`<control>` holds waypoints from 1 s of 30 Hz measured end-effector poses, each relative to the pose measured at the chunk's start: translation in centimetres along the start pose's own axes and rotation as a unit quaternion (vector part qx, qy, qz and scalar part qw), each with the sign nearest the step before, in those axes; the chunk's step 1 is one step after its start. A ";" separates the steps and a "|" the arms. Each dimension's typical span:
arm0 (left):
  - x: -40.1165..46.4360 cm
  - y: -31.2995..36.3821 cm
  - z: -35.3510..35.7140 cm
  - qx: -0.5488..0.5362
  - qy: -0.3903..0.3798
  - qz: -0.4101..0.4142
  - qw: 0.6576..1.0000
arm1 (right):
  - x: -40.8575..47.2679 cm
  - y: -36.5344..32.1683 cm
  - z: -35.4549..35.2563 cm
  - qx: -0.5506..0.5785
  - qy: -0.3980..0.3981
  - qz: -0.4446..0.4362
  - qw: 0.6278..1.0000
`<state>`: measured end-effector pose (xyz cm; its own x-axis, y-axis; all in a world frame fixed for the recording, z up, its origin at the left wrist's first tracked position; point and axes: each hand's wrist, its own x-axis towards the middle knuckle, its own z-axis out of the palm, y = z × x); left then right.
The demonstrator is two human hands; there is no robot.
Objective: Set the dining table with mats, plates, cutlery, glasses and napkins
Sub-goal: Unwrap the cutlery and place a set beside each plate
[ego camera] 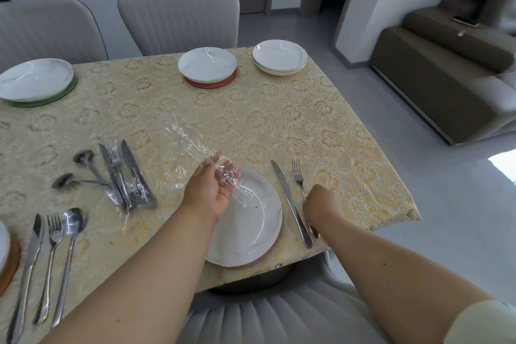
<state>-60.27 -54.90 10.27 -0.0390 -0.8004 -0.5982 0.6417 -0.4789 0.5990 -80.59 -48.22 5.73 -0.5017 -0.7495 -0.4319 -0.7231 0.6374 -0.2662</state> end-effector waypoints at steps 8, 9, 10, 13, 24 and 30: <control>-0.4 1.6 -1.3 0.021 0.001 -0.010 1.000 | -3.4 -10.0 -2.7 0.182 -0.041 -0.198 0.962; -0.5 2.0 -1.6 0.030 -0.001 -0.004 1.000 | -4.0 -12.0 -2.3 0.194 -0.093 -0.225 0.950; -0.4 2.6 -2.1 0.047 0.003 0.003 0.999 | -4.5 -13.6 -1.8 0.205 -0.123 -0.247 0.939; -0.2 4.7 -4.1 0.069 0.042 0.020 0.997 | -4.8 -17.1 0.2 0.271 -0.142 -0.242 0.921; 0.6 11.9 -14.6 0.282 0.197 0.102 0.934 | -3.0 -28.1 4.2 -0.021 0.061 -0.181 0.981; 1.5 13.8 -15.6 0.275 0.206 0.099 0.934 | -5.6 -33.1 9.8 -0.085 -0.042 -0.337 0.937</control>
<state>-39.54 -57.12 9.37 0.4098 -0.7401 -0.5333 0.1110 -0.5398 0.8344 -49.21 -63.38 8.54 0.1309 -0.9501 -0.2830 -0.9307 -0.0195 -0.3652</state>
